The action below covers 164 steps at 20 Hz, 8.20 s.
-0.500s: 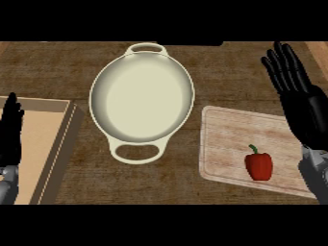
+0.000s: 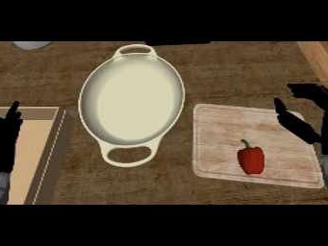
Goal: Pick the bell pepper from the cutting board and place it in the pot
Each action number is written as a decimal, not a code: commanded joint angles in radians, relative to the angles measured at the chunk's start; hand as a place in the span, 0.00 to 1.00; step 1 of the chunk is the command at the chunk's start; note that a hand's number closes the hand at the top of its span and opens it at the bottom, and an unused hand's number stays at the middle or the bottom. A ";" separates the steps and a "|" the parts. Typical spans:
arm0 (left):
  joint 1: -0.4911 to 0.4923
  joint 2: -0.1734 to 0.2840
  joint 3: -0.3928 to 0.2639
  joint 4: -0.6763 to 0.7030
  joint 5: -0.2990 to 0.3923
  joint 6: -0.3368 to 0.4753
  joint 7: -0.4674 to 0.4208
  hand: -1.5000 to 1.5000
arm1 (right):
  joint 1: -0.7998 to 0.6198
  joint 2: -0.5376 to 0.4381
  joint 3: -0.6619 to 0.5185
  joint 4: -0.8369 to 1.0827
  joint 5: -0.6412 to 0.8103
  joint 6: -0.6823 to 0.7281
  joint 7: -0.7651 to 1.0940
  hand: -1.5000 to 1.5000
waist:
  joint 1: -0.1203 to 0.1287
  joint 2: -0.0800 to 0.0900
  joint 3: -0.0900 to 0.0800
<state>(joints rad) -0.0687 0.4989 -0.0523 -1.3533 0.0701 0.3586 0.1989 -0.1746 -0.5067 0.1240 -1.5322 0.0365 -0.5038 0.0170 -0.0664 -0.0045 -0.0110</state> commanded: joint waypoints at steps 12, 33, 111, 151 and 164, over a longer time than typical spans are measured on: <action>0.009 0.040 -0.029 -0.047 0.012 -0.076 0.132 0.50 | 0.306 0.094 0.147 -0.099 0.795 -0.271 0.503 0.00 | 0.027 -0.005 -0.003; -0.028 -0.009 -0.054 -0.028 -0.014 -0.084 0.131 0.50 | 0.123 0.318 0.304 -0.514 0.927 0.763 1.461 0.00 | 0.070 0.004 0.007; -0.039 -0.136 0.105 -0.070 -0.187 -0.199 0.185 0.50 | -0.043 0.035 -0.030 -0.137 0.914 0.709 0.188 1.00 | 0.064 0.004 0.013; -0.089 -0.126 0.176 -0.081 -0.183 -0.294 0.230 0.50 | -0.963 0.504 0.066 0.352 0.698 0.777 0.454 1.00 | 0.086 0.009 0.010; -0.039 -0.180 0.149 -0.061 -0.216 -0.275 0.150 0.50 | -0.887 0.507 0.104 0.570 0.298 0.354 0.326 0.00 | 0.108 0.014 0.011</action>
<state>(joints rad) -0.1314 0.3238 0.0902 -1.4188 -0.1511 0.0874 0.3766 -1.0928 -0.0016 0.2512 -1.0004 0.4133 -0.0258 0.4321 0.0379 0.0073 -0.0005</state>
